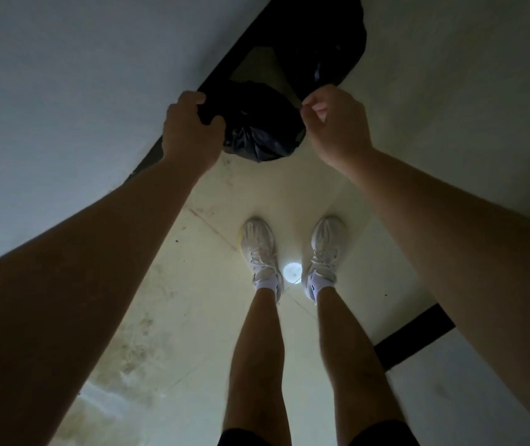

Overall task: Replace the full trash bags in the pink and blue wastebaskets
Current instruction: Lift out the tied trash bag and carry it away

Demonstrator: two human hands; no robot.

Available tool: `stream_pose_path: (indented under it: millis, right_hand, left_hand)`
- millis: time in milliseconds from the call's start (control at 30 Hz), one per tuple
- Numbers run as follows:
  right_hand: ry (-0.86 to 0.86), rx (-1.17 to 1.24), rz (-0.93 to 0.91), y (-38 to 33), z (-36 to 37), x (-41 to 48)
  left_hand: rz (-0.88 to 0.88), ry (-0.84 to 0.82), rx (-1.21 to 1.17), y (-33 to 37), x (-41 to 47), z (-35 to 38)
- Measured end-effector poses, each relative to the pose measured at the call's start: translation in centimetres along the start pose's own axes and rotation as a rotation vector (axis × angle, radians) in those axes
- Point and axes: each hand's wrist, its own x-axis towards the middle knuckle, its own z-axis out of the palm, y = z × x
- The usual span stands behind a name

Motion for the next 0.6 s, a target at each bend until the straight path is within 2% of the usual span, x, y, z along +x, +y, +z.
stream_pose_path:
  millis: [167,300,467,600]
  right_hand:
    - [0.018,-0.164,-0.118,-1.2,-2.5,-2.4]
    - [0.159,-0.339,-0.279,-4.9,-6.6,-6.9]
    - [0.251,-0.347,-0.466,-13.4,-15.6,-12.6]
    - [0.362,-0.313,-0.639,-24.0,-24.6,-16.3]
  left_hand:
    - [0.241,0.144,0.322,1.3,-3.6,-2.0]
    - [0.384,0.277,0.429,4.4,-9.4,-5.6]
    - [0.478,0.389,0.486,10.1,-18.1,-14.1]
    - [0.554,0.523,0.512,16.1,-26.1,-23.8]
